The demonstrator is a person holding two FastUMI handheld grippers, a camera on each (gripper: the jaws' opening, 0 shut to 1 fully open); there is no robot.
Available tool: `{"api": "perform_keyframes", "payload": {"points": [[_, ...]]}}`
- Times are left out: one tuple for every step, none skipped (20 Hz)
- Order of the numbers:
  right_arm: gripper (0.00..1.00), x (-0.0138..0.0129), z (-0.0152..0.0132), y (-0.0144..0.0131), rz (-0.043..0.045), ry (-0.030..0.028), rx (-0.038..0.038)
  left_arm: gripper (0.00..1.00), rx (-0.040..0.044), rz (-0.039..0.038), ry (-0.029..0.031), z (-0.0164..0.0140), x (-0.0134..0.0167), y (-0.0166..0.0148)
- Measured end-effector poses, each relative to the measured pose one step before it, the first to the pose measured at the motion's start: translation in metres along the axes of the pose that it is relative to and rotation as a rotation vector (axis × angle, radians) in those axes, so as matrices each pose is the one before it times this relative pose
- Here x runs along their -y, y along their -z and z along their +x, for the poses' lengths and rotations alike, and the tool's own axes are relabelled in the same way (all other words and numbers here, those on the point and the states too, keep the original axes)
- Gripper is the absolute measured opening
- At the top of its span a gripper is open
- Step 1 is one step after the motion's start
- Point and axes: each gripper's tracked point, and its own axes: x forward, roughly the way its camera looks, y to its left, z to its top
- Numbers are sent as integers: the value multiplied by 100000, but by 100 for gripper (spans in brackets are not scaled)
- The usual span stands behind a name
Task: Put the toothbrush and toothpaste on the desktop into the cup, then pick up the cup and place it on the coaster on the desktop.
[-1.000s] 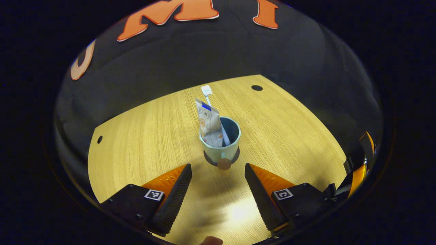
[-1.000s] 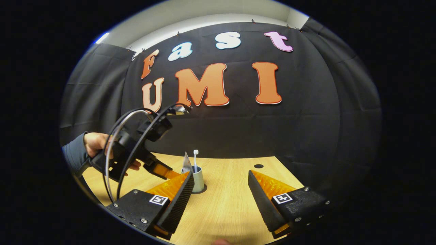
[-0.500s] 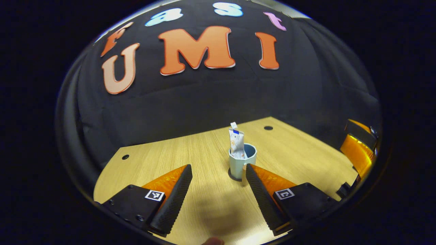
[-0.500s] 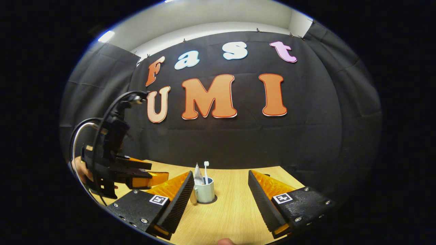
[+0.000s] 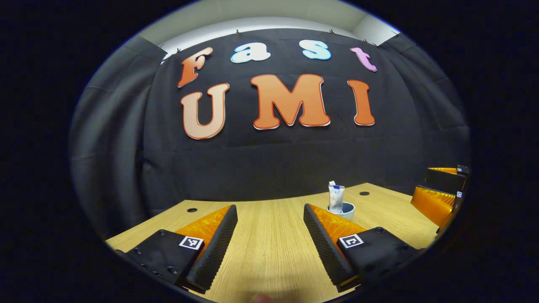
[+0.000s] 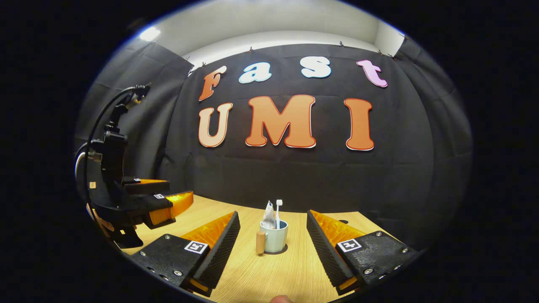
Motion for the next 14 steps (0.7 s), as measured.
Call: {"api": "perform_keyframes", "payload": {"points": [[96,-143,7,-294,-693,411,996,99,1326,-1406,-915,-272,-398,-168],[96,-215,-9,-237,-3,137,1185,100,1093,-1184,-443,-352,-423,-309],[96,-119,-48,-276,370,102,1276,100,1105,-464,-1619,-348,-426,-26],[96,-148,-63,-447,594,-63,1446,100,1786,-131,-1220,-208,-494,-443],[96,-196,11,-363,367,-408,1337,100,1350,-13,-275,-441,-42,-287],[96,-61,53,-76,-6,-415,742,100,1219,-84,79,-35,37,-249],[96,-236,69,315,-632,-946,-768,100,-301,-401,2196,-22,552,194],[96,-56,144,512,-716,-168,-1488,100,-661,-979,1867,13,597,378],[96,64,21,265,-214,198,-891,100,-563,-650,622,161,271,265],[96,-146,-67,21,3,-170,-303,100,-894,-273,247,161,141,324],[96,-116,-17,13,-2,-403,-124,100,-457,25,35,-30,253,245],[96,-95,72,18,-67,-304,93,100,98,94,-236,70,10,1],[96,95,41,-127,-220,-4,328,100,142,188,-105,-28,97,-91],[96,82,-12,-39,-33,73,263,100,489,-9,-305,-19,-27,-153]]}}
